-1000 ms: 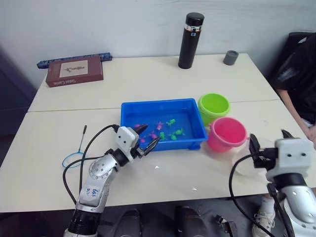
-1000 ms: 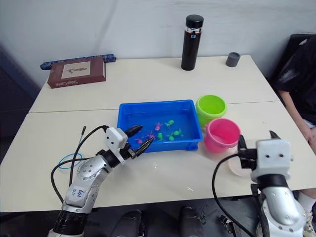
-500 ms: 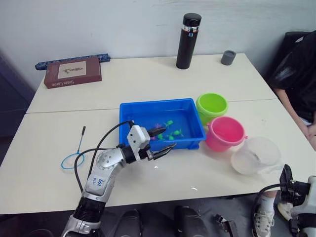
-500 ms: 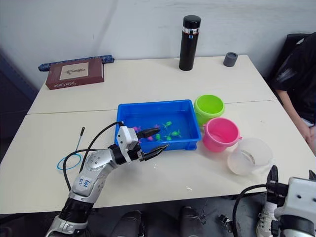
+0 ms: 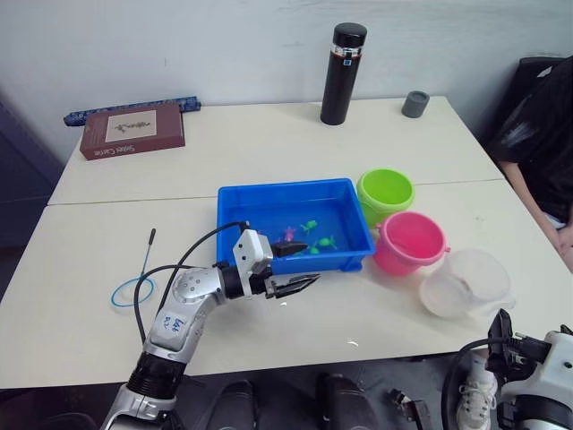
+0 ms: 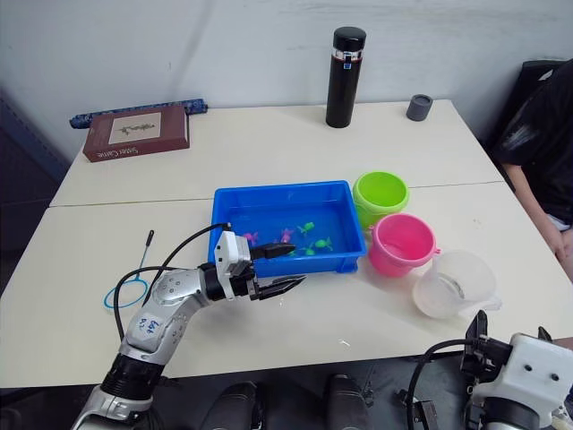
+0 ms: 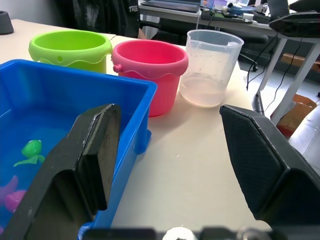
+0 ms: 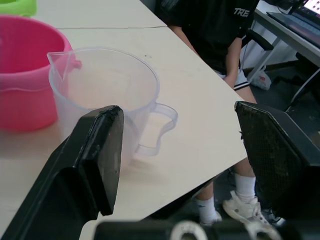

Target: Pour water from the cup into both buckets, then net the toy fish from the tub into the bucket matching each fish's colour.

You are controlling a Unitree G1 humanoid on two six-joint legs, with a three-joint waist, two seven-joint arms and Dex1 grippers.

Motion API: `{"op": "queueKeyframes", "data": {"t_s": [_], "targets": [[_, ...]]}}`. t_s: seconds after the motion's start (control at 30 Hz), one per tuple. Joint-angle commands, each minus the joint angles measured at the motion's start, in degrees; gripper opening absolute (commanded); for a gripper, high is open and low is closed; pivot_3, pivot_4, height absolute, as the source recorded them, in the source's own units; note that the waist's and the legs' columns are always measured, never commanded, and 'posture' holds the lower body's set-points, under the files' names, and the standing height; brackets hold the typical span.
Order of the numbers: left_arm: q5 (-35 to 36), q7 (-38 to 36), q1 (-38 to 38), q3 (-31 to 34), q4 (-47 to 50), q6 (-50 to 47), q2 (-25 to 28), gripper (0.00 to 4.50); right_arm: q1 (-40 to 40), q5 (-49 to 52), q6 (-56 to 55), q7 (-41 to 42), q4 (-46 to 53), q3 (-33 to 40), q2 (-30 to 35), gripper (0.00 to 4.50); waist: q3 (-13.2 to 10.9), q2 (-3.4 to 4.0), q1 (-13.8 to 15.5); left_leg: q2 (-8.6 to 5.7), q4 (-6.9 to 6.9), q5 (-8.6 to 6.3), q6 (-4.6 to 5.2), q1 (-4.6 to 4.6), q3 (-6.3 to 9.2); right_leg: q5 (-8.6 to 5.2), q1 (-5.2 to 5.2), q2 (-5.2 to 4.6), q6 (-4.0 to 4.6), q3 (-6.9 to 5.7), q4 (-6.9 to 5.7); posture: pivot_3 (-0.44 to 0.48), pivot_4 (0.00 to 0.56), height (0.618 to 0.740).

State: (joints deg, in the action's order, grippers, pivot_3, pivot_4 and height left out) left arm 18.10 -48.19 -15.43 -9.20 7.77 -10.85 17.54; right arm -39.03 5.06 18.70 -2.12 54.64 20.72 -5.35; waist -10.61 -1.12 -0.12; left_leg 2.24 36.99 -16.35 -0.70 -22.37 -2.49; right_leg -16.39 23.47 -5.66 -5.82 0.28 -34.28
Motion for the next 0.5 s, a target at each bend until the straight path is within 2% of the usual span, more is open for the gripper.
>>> {"op": "queueKeyframes", "data": {"t_s": [0.03, 0.3, 0.5], "targets": [[1.23, 0.63, 0.67, 1.00, 2.86, 0.19, 0.21, 3.45, 1.31, 4.40, 0.99, -1.11, -0.37, 3.71, -0.86, 3.78, 0.00, 0.00, -0.01, 0.00, -0.01, 0.00, 0.00, 0.00, 0.00, 0.00, 0.00, 0.00, 0.00, 0.00, 0.00, 0.000, 0.150, 0.740], [1.06, 2.30, 1.78, 1.90, 3.94, 0.11, 0.44, 3.45, 5.00, 13.10, 2.54, -2.77, -6.30, 8.30, -1.71, 3.78, 0.01, 0.01, -0.07, 0.00, 0.02, 0.00, 0.00, 0.01, -0.02, 0.00, -0.01, 0.00, -0.01, 0.02, -0.03, 0.000, 0.150, 0.740], [0.81, 3.47, 2.61, 2.35, 4.65, 0.23, 0.55, 3.45, 8.15, 15.68, 1.89, -3.44, -11.64, 7.71, -1.01, 3.78, 0.00, 0.02, -0.11, 0.02, 0.01, 0.00, 0.00, 0.02, -0.03, 0.00, 0.00, 0.02, -0.01, 0.02, -0.03, 0.000, 0.150, 0.740]]}}
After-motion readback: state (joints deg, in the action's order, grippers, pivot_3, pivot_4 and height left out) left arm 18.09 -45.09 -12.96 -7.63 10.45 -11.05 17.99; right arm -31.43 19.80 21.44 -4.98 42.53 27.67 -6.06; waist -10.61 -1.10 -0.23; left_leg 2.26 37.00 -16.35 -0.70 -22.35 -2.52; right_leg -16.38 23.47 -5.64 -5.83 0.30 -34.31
